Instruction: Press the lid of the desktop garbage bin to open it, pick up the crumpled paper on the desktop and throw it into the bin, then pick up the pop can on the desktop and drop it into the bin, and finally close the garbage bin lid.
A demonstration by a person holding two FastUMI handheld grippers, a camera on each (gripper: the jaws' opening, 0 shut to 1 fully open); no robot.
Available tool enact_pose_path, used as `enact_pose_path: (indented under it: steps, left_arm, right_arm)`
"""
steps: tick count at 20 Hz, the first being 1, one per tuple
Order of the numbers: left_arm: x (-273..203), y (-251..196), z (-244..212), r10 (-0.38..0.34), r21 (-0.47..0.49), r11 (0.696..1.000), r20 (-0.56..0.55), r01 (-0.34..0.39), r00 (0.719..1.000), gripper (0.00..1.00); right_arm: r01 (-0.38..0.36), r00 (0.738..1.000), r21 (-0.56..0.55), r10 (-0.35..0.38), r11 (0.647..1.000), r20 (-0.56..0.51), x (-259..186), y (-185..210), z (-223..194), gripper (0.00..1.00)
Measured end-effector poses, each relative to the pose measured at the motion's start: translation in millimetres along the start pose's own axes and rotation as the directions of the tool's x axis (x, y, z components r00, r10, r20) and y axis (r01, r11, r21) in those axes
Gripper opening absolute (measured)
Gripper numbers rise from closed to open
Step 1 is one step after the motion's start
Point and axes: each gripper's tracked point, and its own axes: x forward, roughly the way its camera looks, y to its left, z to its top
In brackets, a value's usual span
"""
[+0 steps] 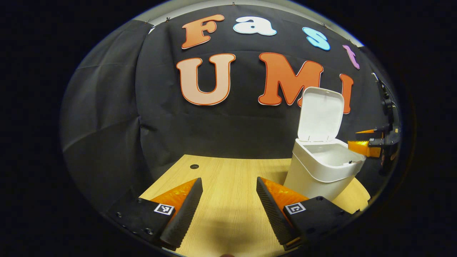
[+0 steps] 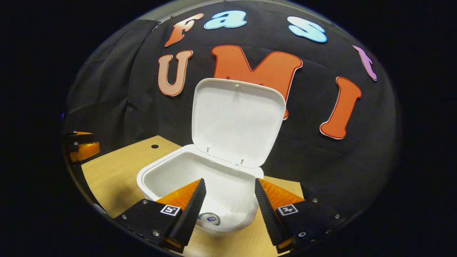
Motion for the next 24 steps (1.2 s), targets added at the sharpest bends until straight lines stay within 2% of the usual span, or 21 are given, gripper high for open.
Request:
enact_pose_path:
  steps: [7, 14, 19, 21, 24]
  left_arm:
    - [-2.9, 37.2, 5.0, 0.055, 0.012, 0.998, 0.015, -0.055, 0.998, 0.96]
    - [-10.7, 65.0, -1.7, 0.108, -0.036, 0.994, 0.008, -0.108, 0.994, 0.97]
    - [-14.1, 76.2, -4.7, 0.130, -0.047, 0.990, 0.006, -0.130, 0.991, 0.95]
    - [-13.6, 76.6, -4.8, 0.127, -0.045, 0.991, 0.007, -0.126, 0.992, 0.95]
    - [-10.5, 80.7, -5.4, 0.123, -0.041, 0.992, 0.010, -0.122, 0.992, 0.94]
  right_arm:
    - [0.032, 0.989, -0.026, -0.028, 0.999, 0.148, 20.1, -15.1, 89.3, 0.83]
    - [0.004, 0.964, -0.042, 0.007, 0.999, 0.267, 40.6, 1.7, 159.8, 0.83]
    - [0.024, 0.951, -0.056, -0.006, 0.998, 0.308, 57.9, 8.8, 193.5, 0.83]
    - [0.046, 0.958, -0.057, -0.028, 0.997, 0.286, 71.5, 3.0, 196.8, 0.83]
    - [0.042, 0.971, 0.008, -0.043, 0.999, 0.235, 83.9, 3.4, 193.9, 0.83]
